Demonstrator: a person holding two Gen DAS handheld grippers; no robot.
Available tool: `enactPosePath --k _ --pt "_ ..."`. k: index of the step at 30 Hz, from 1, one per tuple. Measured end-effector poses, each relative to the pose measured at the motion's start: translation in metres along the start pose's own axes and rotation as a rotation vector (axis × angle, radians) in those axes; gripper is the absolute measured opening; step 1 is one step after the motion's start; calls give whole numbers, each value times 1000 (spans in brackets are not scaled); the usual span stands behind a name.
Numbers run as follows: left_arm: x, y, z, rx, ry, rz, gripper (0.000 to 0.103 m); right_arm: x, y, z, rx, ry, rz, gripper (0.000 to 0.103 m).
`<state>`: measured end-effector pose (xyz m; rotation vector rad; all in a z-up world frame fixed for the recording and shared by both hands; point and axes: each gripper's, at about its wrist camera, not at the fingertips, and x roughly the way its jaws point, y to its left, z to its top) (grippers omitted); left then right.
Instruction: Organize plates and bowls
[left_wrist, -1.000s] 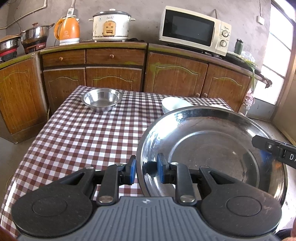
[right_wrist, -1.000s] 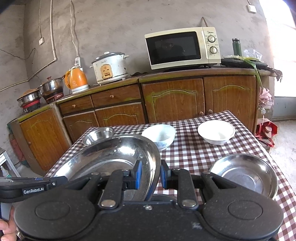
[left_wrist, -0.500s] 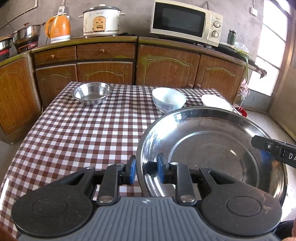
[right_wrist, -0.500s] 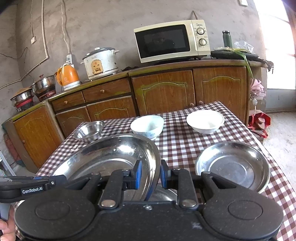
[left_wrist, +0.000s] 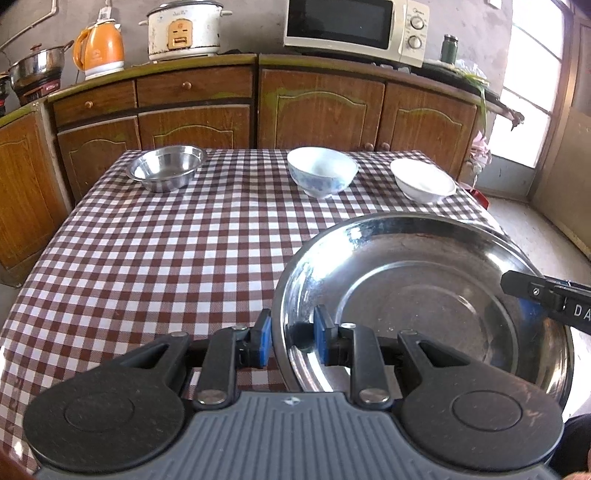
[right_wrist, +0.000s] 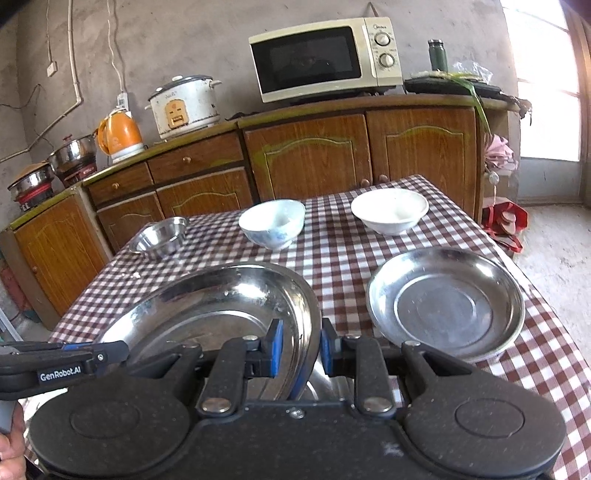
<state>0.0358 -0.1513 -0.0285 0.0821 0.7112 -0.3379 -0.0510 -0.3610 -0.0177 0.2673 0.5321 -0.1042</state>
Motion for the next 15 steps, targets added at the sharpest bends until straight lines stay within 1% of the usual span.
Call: enactPosePath --k 9,15 --pt "12 -8 -16 29 37 3 25 10 -9 -19 -1 54 -29 28" --pt "20 -9 -20 46 53 15 25 19 -11 -28 -3 85 -40 28"
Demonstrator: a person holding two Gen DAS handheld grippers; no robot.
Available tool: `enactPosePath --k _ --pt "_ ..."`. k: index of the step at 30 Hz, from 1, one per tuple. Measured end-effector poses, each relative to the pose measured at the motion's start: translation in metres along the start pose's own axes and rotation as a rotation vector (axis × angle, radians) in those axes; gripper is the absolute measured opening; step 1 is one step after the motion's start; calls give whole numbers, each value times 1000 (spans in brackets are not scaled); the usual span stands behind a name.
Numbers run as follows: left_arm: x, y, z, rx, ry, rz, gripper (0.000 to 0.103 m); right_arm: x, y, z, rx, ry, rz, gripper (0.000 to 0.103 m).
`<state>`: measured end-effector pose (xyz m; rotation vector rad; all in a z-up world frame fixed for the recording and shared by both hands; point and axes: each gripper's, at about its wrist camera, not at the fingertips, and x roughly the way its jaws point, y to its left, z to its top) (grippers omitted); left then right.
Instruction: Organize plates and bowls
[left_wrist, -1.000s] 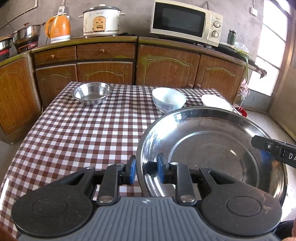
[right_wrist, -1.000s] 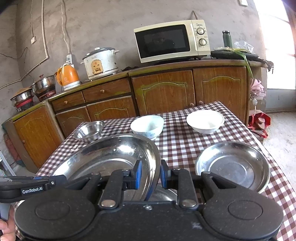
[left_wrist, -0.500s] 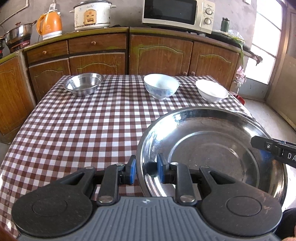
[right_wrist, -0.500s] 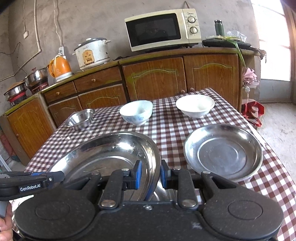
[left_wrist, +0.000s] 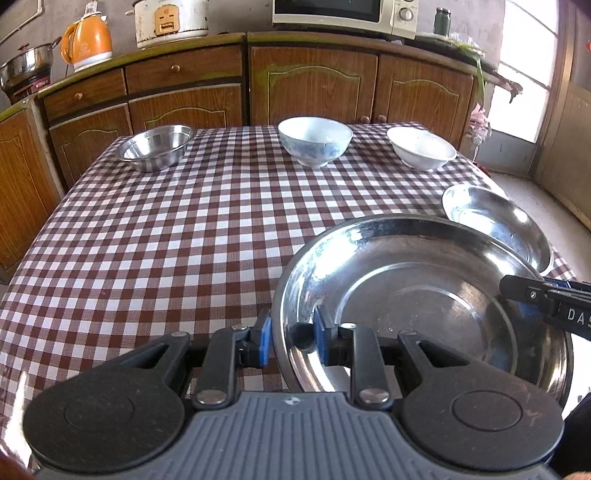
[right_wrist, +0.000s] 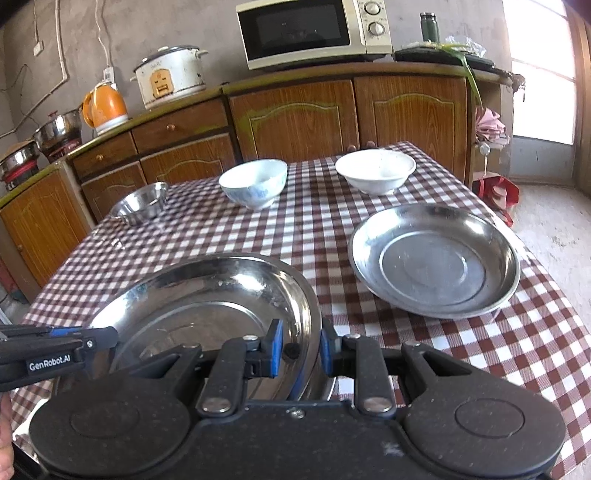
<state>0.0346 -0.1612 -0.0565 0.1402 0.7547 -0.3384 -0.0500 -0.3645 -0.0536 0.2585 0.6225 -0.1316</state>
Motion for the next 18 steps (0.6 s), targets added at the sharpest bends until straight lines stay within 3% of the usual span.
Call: enactPosePath --k 18 --pt "23 -4 -8 21 32 1 26 23 -5 -11 -12 42 -34 27"
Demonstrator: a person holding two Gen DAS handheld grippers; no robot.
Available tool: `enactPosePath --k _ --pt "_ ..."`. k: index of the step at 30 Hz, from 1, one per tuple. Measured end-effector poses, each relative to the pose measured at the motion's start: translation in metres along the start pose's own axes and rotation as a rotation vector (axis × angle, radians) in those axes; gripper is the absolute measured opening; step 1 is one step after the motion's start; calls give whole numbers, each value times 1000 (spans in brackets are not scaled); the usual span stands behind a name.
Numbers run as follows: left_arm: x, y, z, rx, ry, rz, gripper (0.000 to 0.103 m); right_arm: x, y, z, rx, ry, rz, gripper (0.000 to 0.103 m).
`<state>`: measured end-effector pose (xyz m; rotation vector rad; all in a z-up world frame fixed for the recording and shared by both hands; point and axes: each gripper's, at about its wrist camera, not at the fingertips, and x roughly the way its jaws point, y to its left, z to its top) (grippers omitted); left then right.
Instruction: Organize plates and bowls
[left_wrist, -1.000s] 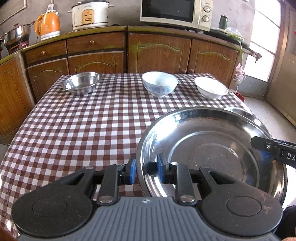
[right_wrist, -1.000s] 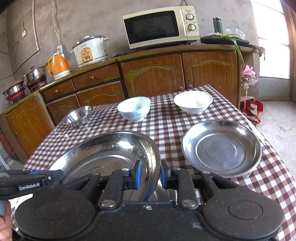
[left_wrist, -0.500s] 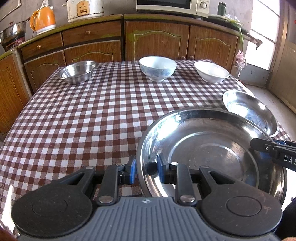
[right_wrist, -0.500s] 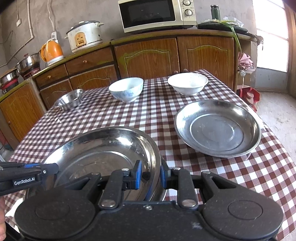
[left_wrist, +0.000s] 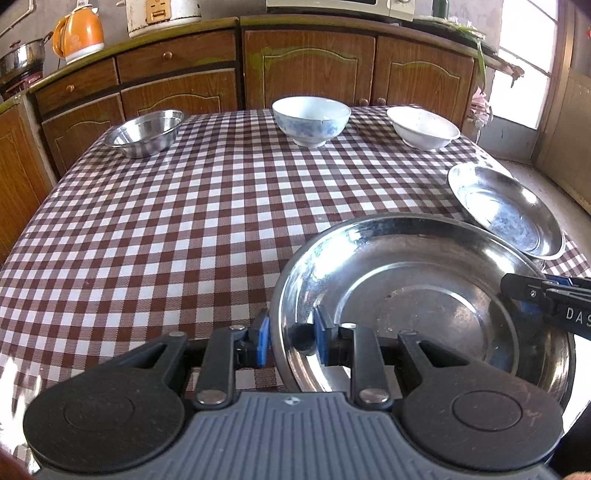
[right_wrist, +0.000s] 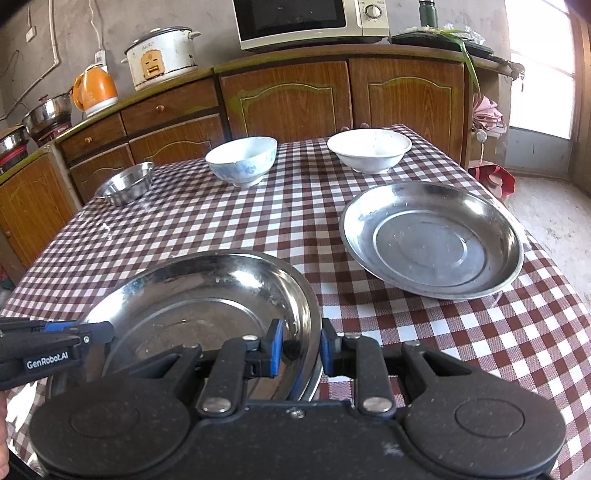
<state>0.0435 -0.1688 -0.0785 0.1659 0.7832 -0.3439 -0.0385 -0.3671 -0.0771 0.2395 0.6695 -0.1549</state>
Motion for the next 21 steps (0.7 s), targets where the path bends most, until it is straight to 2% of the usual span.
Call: enactPosePath --k 21 --pt "17 -2 5 32 -16 14 32 24 3 7 -40 14 -20 28"
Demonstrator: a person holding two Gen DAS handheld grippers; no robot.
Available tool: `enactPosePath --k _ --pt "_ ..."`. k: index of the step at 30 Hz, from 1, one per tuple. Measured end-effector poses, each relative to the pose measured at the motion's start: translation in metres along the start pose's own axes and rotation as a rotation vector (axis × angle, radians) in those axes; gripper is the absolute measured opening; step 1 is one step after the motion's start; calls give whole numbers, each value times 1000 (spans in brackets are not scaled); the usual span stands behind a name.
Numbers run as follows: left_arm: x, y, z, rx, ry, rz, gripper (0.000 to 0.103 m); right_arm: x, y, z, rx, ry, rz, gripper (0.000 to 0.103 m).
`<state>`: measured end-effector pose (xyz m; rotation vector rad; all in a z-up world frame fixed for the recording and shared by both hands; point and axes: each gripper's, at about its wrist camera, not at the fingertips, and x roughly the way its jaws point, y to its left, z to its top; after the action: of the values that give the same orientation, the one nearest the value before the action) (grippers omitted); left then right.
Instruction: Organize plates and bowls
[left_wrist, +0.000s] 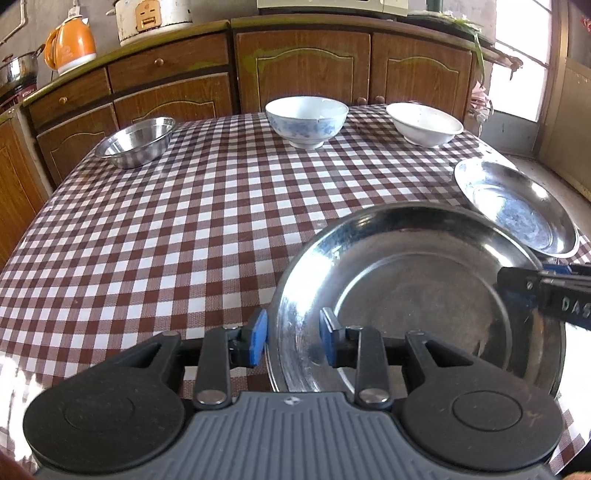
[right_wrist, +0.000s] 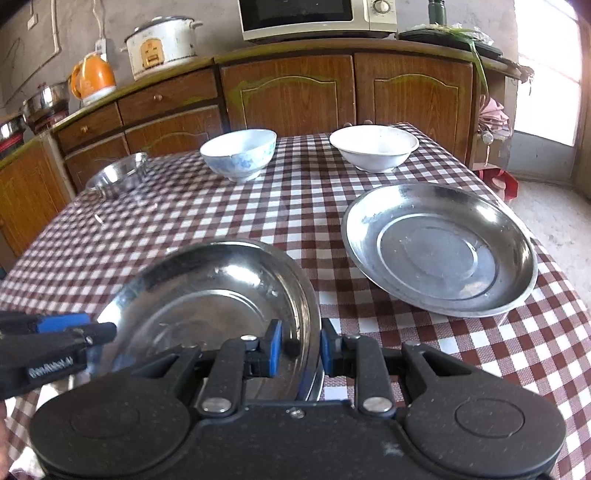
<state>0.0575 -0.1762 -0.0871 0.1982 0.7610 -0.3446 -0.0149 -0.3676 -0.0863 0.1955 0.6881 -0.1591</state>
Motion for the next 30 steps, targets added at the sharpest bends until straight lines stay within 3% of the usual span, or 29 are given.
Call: enactPosePath --k 6,11,14,17,21,25,30 --pt "0 4 1 -31 2 -15 32 0 -1 -2 -18 4 -15 30" --pt "-3 4 4 -42 1 -20 32 -8 6 -1 -75 -34 -66 63" --pt "-7 5 6 -58 2 -20 33 -15 4 2 -68 -56 -67 63" --pt "-13 6 9 -76 2 -16 39 -22 4 6 -57 -84 -70 69" --pt "-22 6 14 -104 6 -3 63 -32 6 13 -52 -107 -47 71" --pt "-35 2 21 -115 -4 -4 78 -42 6 19 -30 -122 -22 74" --pt "-49 -6 30 -109 -40 -7 85 -55 7 26 -38 -138 -22 78"
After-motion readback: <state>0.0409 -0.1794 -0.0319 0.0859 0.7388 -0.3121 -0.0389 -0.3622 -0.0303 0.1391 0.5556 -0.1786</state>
